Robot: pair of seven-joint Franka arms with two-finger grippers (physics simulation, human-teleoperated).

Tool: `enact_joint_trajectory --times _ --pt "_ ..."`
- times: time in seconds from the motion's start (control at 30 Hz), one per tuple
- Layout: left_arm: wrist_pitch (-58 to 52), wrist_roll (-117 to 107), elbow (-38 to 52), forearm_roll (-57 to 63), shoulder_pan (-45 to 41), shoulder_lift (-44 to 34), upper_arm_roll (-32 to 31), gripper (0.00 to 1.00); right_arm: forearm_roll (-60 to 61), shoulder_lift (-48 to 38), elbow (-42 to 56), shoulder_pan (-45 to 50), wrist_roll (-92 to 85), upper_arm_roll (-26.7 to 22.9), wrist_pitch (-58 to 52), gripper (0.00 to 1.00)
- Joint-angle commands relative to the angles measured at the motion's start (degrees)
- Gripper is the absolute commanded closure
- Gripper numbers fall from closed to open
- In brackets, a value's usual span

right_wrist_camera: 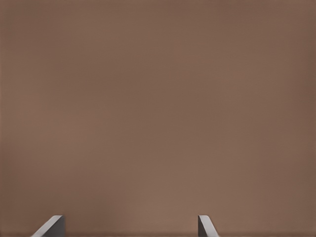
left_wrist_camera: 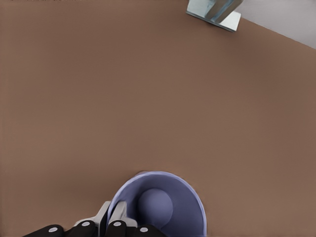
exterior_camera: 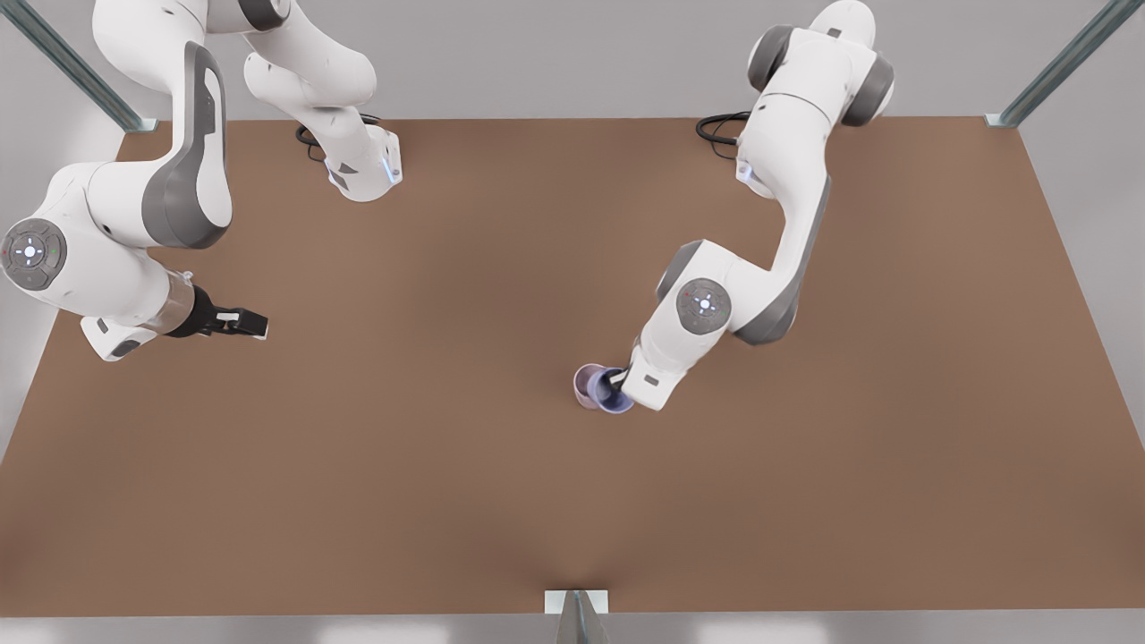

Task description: Stack the cups, with the pink cup at the bottom and the purple cup at the top

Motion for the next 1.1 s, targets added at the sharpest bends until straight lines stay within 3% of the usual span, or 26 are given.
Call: enact_joint_trajectory --times 0.0,0.13,0.37,1.07 --pt "2.2 2.4 -3.4 3.0 -0.6 -2.2 -0.1 0.79 0.0 -0.1 0.0 0.0 0.0 0.0 0.0 0.0" --pt "1.9 4.6 -8.6 3.9 -2.7 -4.9 -0.3 0.79 0.0 -0.1 0.0 0.0 0.0 0.0 -0.2 0.0" --pt "9.2 -0.2 -8.5 3.4 -4.3 -4.3 -0.4 0.79 0.0 -0.1 0.0 -0.1 0.0 0.0 -0.3 0.0" --pt "13.5 -0.1 -10.3 5.1 -4.1 -2.1 -0.1 0.79 0.0 -0.1 -0.1 -0.5 -1.3 0.0 -0.5 0.0"
